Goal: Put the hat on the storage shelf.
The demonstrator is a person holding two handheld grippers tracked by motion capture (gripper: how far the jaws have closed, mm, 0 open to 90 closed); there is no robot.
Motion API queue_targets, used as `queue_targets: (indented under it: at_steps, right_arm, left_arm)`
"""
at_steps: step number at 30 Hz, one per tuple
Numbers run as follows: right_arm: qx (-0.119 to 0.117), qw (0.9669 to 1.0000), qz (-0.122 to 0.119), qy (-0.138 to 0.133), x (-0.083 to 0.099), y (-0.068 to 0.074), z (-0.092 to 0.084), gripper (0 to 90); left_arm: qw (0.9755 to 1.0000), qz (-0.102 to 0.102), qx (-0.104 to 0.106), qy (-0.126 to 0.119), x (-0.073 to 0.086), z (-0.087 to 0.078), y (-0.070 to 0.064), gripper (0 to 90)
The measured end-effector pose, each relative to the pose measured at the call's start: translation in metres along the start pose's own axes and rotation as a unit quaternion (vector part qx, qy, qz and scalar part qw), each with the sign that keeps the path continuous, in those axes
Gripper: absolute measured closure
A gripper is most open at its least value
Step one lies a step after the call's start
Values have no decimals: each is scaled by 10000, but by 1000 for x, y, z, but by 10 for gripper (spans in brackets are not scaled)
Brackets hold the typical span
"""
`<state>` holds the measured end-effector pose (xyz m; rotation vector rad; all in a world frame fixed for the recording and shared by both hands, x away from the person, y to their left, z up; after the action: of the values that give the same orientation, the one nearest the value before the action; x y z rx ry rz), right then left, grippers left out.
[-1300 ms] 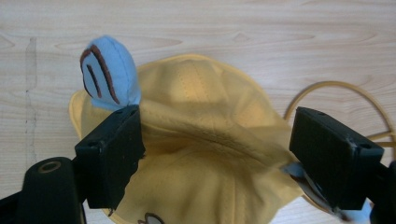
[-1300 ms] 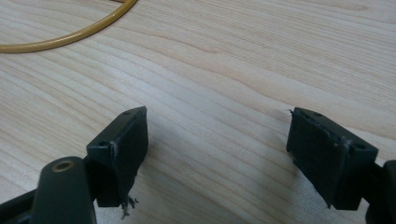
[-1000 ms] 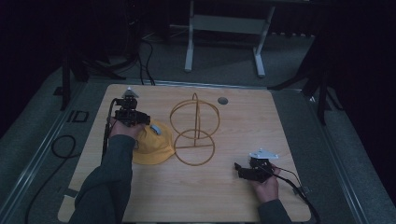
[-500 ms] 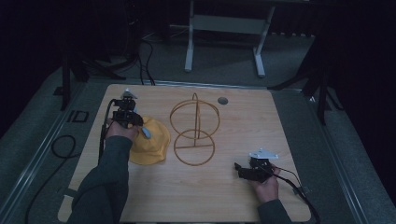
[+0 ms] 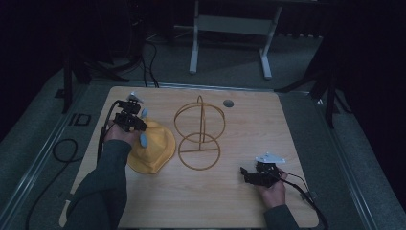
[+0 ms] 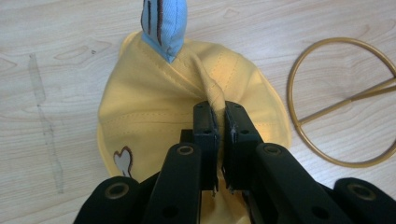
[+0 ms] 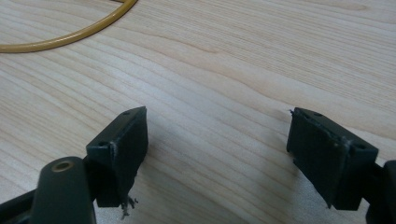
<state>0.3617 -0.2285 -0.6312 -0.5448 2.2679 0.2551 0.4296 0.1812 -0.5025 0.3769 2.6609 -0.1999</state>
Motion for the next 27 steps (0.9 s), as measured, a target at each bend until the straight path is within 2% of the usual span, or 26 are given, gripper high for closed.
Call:
queue_targets:
  at_steps: [13,22,27]
  right_arm:
    - [-1,10000,-1,0,0,0,0,204]
    - [-1,10000,4,1,0,0,0,204]
    - [-1,10000,11,-1,0,0,0,204]
  left_arm:
    - [9992,401,-5,-83,-6,-22,3,850]
    - [9975,663,8,-236,-11,-48,5,851]
    - [9968,730,159,-274,-14,-57,5,851]
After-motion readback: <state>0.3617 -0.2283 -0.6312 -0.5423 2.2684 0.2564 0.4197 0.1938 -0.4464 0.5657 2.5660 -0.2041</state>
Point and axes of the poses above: each handheld gripper's, and its own axes: z roughly forward along the jaws, x roughly out of its underside, y roughly to its left, the point moved 8 cm from there along z, roughly forward along the jaws, and after that the axes turned 1 degree about z, right-handed, at the moved point
